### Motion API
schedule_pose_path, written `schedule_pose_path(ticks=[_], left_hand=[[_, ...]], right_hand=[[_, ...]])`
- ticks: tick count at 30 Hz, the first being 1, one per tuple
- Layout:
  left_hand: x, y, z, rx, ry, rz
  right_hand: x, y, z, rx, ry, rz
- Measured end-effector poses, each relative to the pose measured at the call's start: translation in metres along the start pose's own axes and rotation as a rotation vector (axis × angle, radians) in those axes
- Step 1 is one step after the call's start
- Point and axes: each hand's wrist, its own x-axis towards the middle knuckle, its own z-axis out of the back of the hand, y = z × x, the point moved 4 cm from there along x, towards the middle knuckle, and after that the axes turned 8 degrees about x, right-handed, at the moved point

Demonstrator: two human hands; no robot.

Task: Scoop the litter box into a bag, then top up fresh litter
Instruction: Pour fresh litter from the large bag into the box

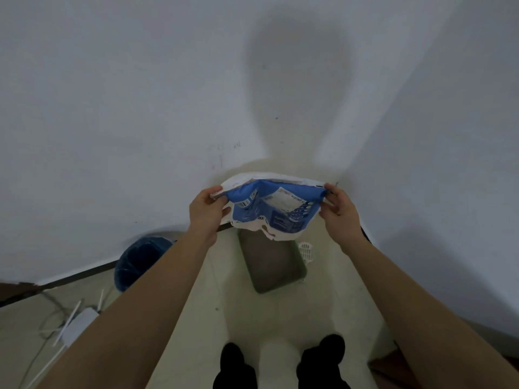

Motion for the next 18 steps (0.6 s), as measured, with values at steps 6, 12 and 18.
schedule_pose_path(ticks=[6, 12, 18], left_hand=[[0.006, -0.009, -0.002, 0.01, 0.025, -0.005], [0.025, 0.009, -0.016, 0.022, 0.066, 0.026], [0.062, 0.059, -0.041, -0.024, 0.116, 0.098]], right_hand=[[0.007, 0.006, 0.001, -0.06, -0.051, 0.03], [0.019, -0.024, 0.005, -0.325, 0.017, 0.017], [0.032, -0.092, 0.02, -0.531, -0.034, 0.019]])
